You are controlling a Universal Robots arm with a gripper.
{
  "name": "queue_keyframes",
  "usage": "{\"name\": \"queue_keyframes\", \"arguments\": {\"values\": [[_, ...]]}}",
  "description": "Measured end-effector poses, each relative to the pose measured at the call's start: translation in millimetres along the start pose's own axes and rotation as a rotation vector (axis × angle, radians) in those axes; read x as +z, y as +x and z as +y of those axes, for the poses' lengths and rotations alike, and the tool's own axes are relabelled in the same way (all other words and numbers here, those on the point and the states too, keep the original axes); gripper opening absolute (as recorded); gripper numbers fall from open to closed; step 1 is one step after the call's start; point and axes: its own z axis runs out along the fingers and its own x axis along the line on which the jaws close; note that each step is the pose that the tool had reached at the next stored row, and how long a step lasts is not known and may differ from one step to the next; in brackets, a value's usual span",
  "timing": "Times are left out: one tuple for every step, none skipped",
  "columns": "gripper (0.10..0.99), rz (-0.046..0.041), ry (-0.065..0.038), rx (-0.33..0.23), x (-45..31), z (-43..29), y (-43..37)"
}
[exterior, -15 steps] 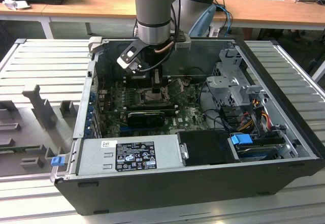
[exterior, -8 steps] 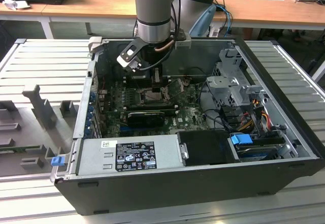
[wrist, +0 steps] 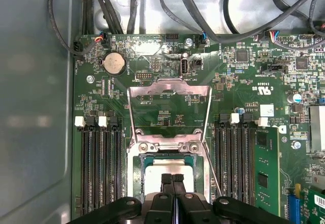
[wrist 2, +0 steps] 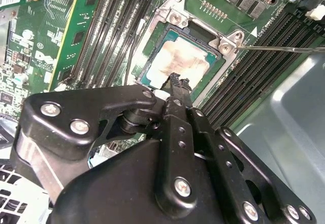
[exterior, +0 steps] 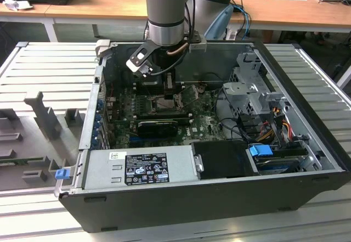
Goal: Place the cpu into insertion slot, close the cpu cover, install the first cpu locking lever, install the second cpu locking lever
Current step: 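Close the cpu cover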
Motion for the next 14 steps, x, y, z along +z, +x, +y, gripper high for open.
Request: {"name": "queue_keyframes", "arguments": {"values": [[0.106, 0.0000, 0.000, 0.000, -0.1, 0.0, 0.0], [0.106, 0.0000, 0.000, 0.000, -0.3, 0.0, 0.0], [0.106, 0.0000, 0.000, 0.000, -0.5, 0.0, 0.0], [0.106, 0.0000, 0.000, 0.000, -0.6, 0.0, 0.0], [0.106, -0.0002, 0.000, 0.000, -1.2, 0.1, 0.0], [0.106, -0.0002, 0.000, 0.000, -1.6, 0.1, 0.0], [0.106, -0.0001, 0.000, 0.000, -2.3, 0.2, 0.0], [0.106, 0.0000, 0.000, 0.000, -3.9, 0.3, 0.0], [0.106, -0.0001, 0.000, 0.000, -5.1, 0.4, 0.0], [0.106, 0.0000, 0.000, 0.000, -6.2, 0.5, 0.1], [0.106, 0.0000, 0.000, 0.000, -6.9, 0.5, 0.1], [0.106, -0.0001, 0.000, 0.000, -7.5, 0.6, 0.1], [0.106, 0.0000, 0.000, 0.000, -8.1, 0.6, 0.1], [0.106, 0.0000, 0.000, 0.000, -8.6, 0.7, 0.1]]}}
